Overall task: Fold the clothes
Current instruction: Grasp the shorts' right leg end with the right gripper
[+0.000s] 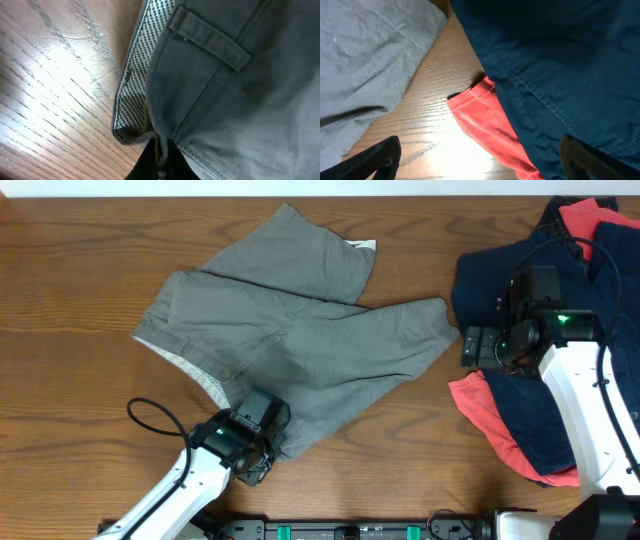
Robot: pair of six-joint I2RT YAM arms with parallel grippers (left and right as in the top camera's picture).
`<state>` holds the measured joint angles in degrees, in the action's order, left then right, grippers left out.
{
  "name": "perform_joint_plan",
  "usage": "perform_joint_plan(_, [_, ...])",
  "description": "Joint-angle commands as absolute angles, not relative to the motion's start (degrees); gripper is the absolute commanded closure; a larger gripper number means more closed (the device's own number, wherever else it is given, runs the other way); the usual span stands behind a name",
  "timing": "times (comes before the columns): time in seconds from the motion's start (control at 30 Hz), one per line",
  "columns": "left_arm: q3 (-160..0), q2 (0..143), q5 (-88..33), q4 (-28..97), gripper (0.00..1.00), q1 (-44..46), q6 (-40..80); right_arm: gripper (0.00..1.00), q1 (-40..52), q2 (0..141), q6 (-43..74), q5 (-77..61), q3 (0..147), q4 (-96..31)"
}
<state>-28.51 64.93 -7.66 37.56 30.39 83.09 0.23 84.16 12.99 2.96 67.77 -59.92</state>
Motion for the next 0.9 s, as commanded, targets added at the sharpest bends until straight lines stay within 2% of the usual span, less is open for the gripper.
perform_joint_plan(0.0, [-28.6,62.7,-6.4,38.9,0.94,27.6,80.2,0.01,-0.2,84.5,12.6,2.7,68.5,-60.5])
perform_joint_plan(0.37, [-37.1,51.2,-4.3,57.3,0.94,16.6,62.2,0.01,2.4,85.5,13.9,-12.1,62.4,-59.3])
perform_joint_plan(0.87, [-37.6,46.3,-3.6,66.2,0.94,15.1,60.2,0.1,10.3,86.5,26.2,-13.9,41.8,-31.5])
